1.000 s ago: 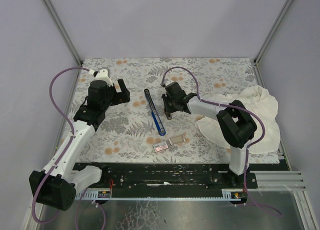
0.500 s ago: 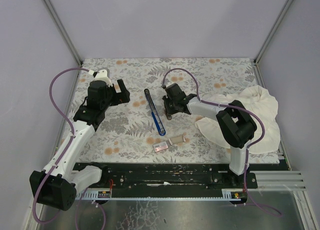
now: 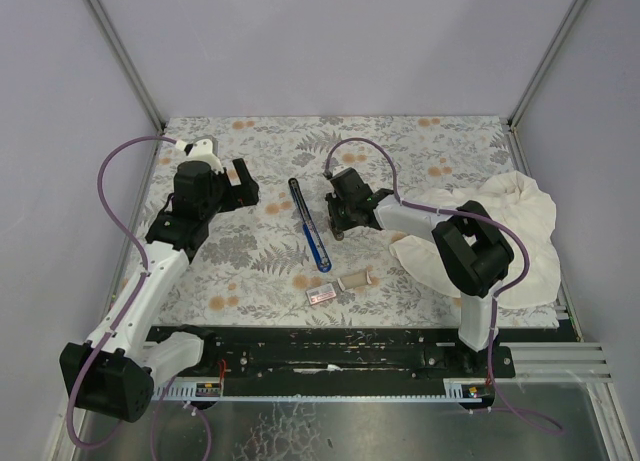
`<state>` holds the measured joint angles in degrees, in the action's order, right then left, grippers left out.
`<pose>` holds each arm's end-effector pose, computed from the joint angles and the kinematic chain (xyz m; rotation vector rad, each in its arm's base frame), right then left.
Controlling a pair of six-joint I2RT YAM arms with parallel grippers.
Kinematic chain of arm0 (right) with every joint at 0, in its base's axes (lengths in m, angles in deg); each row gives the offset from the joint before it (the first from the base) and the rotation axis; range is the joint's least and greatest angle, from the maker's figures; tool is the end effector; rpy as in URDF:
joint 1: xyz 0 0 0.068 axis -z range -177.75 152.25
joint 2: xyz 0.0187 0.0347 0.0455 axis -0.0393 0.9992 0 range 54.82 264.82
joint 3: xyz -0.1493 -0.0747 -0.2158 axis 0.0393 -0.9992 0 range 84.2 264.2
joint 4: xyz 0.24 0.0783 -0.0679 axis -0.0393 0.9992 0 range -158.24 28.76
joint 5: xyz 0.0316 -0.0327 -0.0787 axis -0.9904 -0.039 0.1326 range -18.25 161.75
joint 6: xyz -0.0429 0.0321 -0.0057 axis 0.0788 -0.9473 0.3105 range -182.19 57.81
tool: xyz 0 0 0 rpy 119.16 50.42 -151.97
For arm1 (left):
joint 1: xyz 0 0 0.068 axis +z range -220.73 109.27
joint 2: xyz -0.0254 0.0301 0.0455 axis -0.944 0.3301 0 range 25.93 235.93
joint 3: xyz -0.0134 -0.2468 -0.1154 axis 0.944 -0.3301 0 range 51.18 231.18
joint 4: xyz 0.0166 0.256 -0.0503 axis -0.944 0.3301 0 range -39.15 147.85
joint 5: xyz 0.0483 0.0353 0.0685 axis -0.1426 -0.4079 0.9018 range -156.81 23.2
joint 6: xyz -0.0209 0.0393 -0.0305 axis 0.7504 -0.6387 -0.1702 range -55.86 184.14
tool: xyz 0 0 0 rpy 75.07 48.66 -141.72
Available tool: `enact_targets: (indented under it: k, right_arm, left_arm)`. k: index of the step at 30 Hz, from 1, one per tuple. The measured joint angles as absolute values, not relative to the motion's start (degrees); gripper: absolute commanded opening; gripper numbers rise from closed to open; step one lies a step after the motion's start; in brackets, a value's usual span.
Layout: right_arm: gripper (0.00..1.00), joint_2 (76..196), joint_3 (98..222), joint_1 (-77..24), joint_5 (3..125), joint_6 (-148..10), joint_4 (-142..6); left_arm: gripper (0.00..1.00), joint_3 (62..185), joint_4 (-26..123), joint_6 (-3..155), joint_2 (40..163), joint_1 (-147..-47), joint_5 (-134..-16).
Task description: Load the staples into the stapler
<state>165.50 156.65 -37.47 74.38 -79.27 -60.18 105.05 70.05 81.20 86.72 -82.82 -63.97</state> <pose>0.3229 0.2662 0.1769 -0.4529 2.3752 0.4125 0.2350 -0.0486 0.3256 -0.1196 2.0332 -0.2708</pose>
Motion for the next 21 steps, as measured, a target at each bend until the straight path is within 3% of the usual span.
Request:
enact_targets:
  k: [3,9,13,18,21]
  right_arm:
    - [0.19,165.50,156.65,-37.47,74.34,-79.25,-60.18]
    - [0.41,165.47,156.54,-37.49,74.07,-79.23,-60.16]
    - [0.49,165.34,156.34,-37.49,73.57,-79.10,-59.77]
    - [0.51,163.05,156.30,-37.52,72.57,-79.25,-58.57]
    - [0.45,160.60,156.19,-37.49,72.54,-79.62,-58.13]
  left_arm:
    - [1.00,105.05,70.03,81.26,86.72,-82.58,-64.13]
    - [1.00,105.02,70.03,81.39,86.72,-82.12,-64.48]
    - [1.00,105.02,69.99,81.44,86.72,-81.86,-64.89]
    - [1.00,104.63,69.79,81.44,86.76,-81.53,-65.72]
    - [1.00,104.48,69.75,81.44,86.96,-81.53,-66.68]
